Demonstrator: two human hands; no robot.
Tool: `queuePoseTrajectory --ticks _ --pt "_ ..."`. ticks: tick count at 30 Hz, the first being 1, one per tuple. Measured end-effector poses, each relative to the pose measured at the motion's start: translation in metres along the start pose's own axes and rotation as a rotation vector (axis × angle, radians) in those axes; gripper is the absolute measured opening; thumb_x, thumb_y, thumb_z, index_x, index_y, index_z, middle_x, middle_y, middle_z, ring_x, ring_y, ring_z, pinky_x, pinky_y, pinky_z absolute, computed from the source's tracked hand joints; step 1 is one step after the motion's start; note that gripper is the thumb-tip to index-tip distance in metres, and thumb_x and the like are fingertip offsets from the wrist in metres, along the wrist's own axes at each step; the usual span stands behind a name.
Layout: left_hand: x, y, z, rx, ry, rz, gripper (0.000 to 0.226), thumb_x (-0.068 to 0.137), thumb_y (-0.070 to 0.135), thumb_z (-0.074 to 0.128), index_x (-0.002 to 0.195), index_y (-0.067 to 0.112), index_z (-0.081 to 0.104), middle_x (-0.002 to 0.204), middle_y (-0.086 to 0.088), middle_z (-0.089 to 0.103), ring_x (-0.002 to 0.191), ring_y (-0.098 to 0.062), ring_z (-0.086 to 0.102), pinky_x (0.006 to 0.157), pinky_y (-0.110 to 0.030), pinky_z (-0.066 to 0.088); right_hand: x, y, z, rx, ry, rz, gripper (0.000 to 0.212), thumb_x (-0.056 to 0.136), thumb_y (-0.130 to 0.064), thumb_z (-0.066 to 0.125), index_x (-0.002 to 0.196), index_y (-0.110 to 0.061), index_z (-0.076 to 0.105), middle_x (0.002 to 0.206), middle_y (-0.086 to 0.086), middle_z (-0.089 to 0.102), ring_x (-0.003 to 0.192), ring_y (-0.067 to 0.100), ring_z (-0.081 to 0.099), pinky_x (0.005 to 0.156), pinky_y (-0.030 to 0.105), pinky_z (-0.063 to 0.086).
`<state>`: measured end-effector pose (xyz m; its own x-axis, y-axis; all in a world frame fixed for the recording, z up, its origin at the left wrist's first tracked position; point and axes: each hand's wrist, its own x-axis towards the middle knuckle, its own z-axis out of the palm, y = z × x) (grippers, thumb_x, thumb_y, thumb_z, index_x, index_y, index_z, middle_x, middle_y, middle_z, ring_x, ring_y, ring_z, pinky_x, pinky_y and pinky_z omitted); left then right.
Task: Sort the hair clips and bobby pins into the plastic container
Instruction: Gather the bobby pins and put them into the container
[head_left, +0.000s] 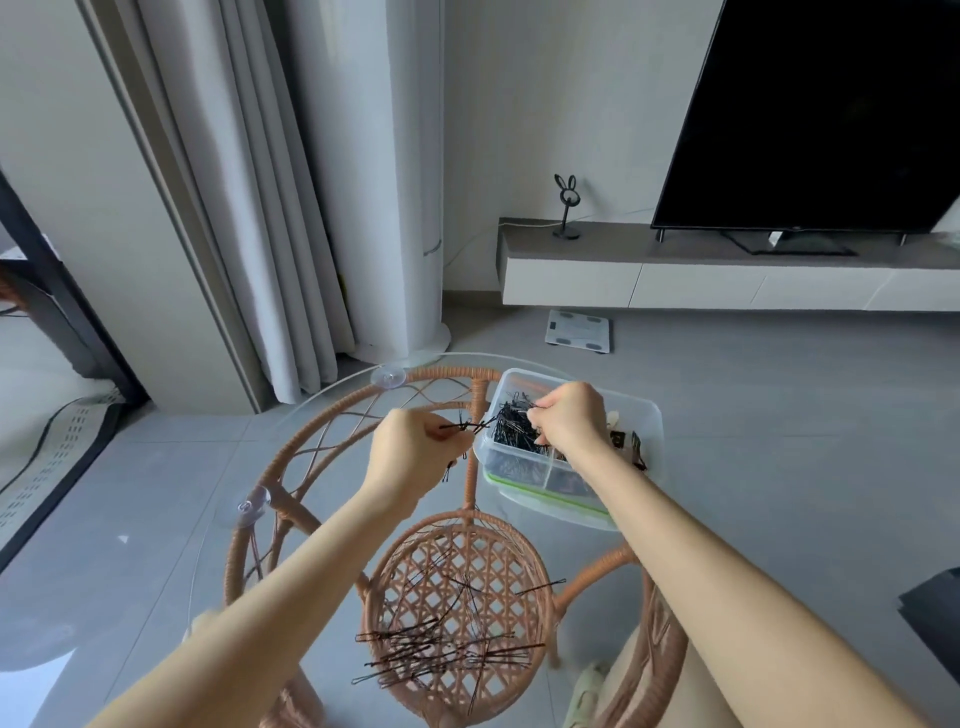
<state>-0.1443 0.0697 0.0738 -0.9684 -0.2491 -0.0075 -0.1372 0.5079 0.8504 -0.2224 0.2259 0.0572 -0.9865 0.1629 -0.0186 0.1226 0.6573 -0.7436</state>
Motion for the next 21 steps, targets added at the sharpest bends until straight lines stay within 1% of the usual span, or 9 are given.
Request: queuePoseTrajectory --ticks 3,5,7,9,11,13,16,18,21 --pt "0.021 0.015 0.016 0.058 0.026 0.016 0.026 0.079 0.017 0.066 0.064 -0.004 0.066 0.052 -0.01 0.051 0.04 -0.015 0.033 0.032 -0.014 0.023 0.012 -0.005 0.01 -0.095 -0.085 0.029 0.013 0.081 -0.013 0.064 0.081 -0.001 0.068 0.085 0.013 0.073 0.08 0.027 0.07 0.064 0.026 0.043" --pt "0.039 0.025 0.028 0.142 0.014 0.04 0.027 0.077 0.017 0.065 0.056 0.001 0.058 0.051 -0.01 0.044 0.042 -0.015 0.029 0.035 -0.018 0.021 0.017 -0.005 0.011 -0.122 -0.139 -0.022 0.028 0.084 -0.015 0.058 0.057 -0.008 0.052 0.076 0.015 0.067 0.077 0.027 0.067 0.054 0.024 0.039" --pt "0.056 0.035 0.041 0.24 -0.024 0.045 0.026 0.077 0.016 0.065 0.056 0.006 0.052 0.05 -0.008 0.043 0.045 -0.017 0.034 0.041 -0.023 0.025 0.016 -0.003 0.005 -0.151 -0.149 -0.041 0.036 0.087 -0.012 0.049 0.051 -0.01 0.045 0.072 0.016 0.064 0.07 0.027 0.063 0.05 0.024 0.042" --pt "0.069 0.042 0.056 0.34 -0.059 0.023 0.032 0.077 0.013 0.064 0.053 0.006 0.043 0.05 -0.003 0.042 0.051 -0.019 0.042 0.043 -0.024 0.03 0.013 0.002 -0.007 -0.118 -0.127 -0.039 0.031 0.088 -0.009 0.046 0.058 -0.006 0.054 0.075 0.015 0.066 0.075 0.029 0.067 0.064 0.031 0.052" --pt "0.075 0.048 0.07 0.433 -0.104 0.014 0.031 0.079 0.004 0.06 0.055 0.008 0.04 0.059 -0.004 0.048 0.064 -0.023 0.05 0.053 -0.027 0.038 0.007 0.009 -0.019 -0.127 -0.073 -0.073 0.027 0.085 -0.006 0.046 0.064 0.003 0.061 0.074 0.019 0.068 0.072 0.03 0.066 0.068 0.035 0.053" --pt "0.076 0.054 0.081 0.514 -0.16 0.019 0.013 0.079 -0.003 0.055 0.069 0.005 0.054 0.077 -0.012 0.06 0.075 -0.027 0.059 0.061 -0.027 0.043 0.0 0.017 -0.03 -0.117 -0.049 -0.123 0.024 0.082 -0.004 0.044 0.073 0.009 0.062 0.078 0.026 0.068 0.067 0.034 0.064 0.069 0.042 0.054" --pt "0.076 0.056 0.092 0.604 -0.223 0.042 0.012 0.079 -0.004 0.054 0.084 0.002 0.064 0.091 -0.014 0.069 0.09 -0.029 0.066 0.064 -0.028 0.046 -0.011 0.028 -0.037 -0.045 -0.072 -0.154 0.026 0.086 -0.007 0.044 0.085 0.013 0.06 0.085 0.031 0.066 0.079 0.044 0.065 0.076 0.054 0.054" --pt "0.076 0.056 0.094 0.645 -0.263 0.038 0.009 0.08 0.002 0.057 0.072 0.002 0.061 0.076 -0.007 0.067 0.084 -0.027 0.066 0.063 -0.028 0.047 -0.019 0.034 -0.041 -0.059 -0.095 -0.172 0.029 0.089 -0.011 0.045 0.085 0.013 0.06 0.084 0.032 0.065 0.074 0.042 0.065 0.075 0.054 0.054" --pt "0.078 0.054 0.092 0.675 -0.312 0.028 0.033 0.078 0.012 0.067 0.054 0.009 0.045 0.054 0.0 0.05 0.069 -0.022 0.06 0.058 -0.025 0.045 -0.029 0.041 -0.046 -0.115 -0.119 -0.235 0.036 0.092 -0.02 0.049 0.072 0.006 0.063 0.073 0.027 0.066 0.07 0.038 0.063 0.071 0.045 0.052"
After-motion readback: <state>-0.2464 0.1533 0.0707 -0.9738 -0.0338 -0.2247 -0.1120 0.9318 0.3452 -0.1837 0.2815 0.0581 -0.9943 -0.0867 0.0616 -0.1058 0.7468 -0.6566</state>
